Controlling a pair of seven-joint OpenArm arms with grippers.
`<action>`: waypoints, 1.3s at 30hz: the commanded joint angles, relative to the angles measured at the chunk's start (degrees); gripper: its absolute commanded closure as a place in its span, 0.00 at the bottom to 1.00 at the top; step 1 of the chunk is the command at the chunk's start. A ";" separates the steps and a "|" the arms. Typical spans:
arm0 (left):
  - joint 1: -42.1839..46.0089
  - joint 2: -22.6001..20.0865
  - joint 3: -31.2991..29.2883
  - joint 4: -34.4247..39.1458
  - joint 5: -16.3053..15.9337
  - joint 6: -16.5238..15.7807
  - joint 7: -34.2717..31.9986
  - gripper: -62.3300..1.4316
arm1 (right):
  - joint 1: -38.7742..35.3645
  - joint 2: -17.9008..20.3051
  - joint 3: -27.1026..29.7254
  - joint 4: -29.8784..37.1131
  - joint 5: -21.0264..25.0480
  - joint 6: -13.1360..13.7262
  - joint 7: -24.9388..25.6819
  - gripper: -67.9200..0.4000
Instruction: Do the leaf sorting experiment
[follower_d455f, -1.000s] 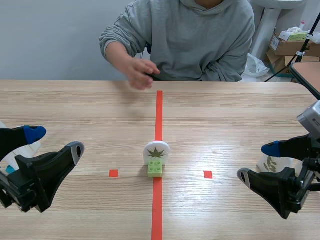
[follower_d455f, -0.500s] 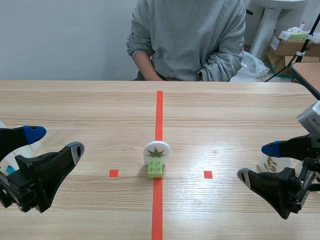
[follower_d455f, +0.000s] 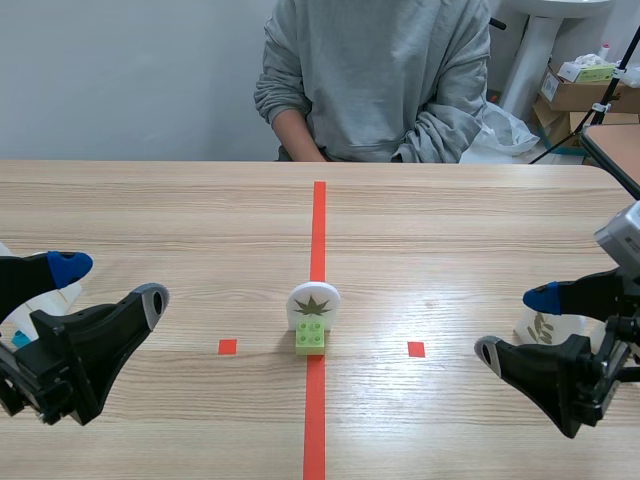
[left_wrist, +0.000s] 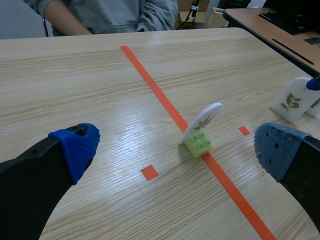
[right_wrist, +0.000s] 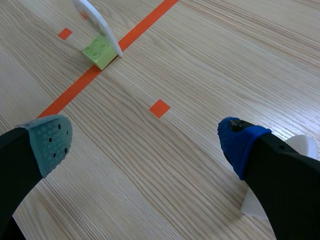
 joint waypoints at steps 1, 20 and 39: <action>0.17 -0.13 -0.22 0.81 -0.37 -0.09 -0.61 0.00 | 0.63 0.31 1.70 1.01 0.63 0.68 0.70 0.12; 0.17 -0.13 -0.22 0.81 -0.33 -0.07 -0.50 0.00 | 0.63 0.31 2.19 1.01 0.63 0.68 0.68 0.12; -3.37 -1.31 0.20 0.04 6.38 -0.63 -0.04 0.00 | 0.63 0.28 2.19 1.01 0.63 0.68 0.68 0.12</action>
